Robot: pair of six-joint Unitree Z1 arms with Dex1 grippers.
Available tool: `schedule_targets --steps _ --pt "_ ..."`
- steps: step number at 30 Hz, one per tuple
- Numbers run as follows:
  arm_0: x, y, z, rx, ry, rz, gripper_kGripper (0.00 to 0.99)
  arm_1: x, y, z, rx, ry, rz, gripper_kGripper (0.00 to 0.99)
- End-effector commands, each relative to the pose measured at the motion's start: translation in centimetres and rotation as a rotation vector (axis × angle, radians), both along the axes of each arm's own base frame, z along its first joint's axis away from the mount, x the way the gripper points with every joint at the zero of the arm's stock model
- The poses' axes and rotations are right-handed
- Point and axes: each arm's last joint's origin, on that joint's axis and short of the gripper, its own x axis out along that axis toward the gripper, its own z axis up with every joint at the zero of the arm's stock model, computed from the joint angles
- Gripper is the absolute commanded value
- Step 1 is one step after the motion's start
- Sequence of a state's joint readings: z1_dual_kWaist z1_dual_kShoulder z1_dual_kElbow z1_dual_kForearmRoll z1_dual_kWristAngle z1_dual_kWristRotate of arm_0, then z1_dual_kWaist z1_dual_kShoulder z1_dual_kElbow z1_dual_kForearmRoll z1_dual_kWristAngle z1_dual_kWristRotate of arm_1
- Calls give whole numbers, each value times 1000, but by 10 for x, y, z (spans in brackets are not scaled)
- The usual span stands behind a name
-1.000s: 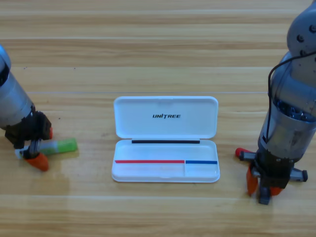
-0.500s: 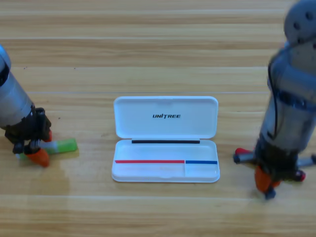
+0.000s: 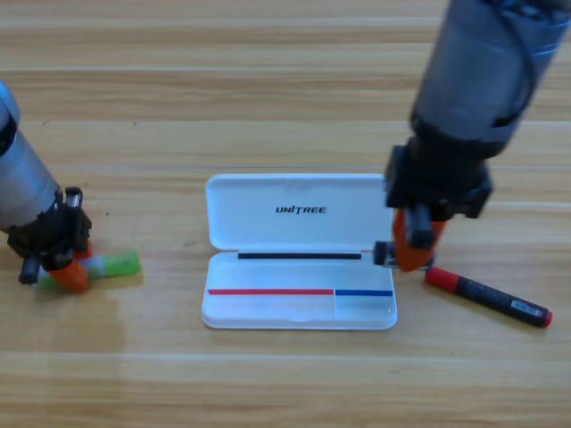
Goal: Clean up eraser and pencils
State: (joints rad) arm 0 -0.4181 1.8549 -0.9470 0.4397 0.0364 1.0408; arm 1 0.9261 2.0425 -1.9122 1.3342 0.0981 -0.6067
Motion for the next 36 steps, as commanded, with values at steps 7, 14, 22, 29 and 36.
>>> schedule_targets --steps 7,14,22,29,36 --pt "0 8 -8 18 17 11 72 34 63 -107 -200 40 120 0" --pt "-1 8 -1 6 2 12 0 42 60 -117 -226 41 108 0" --pt "-4 10 14 1 -11 18 0 48 60 -127 -237 50 98 0" --pt "-12 13 33 -20 -62 21 0 52 63 -130 -232 44 97 0" --pt "-15 14 31 -13 -44 21 0 54 64 -134 -232 54 92 0"
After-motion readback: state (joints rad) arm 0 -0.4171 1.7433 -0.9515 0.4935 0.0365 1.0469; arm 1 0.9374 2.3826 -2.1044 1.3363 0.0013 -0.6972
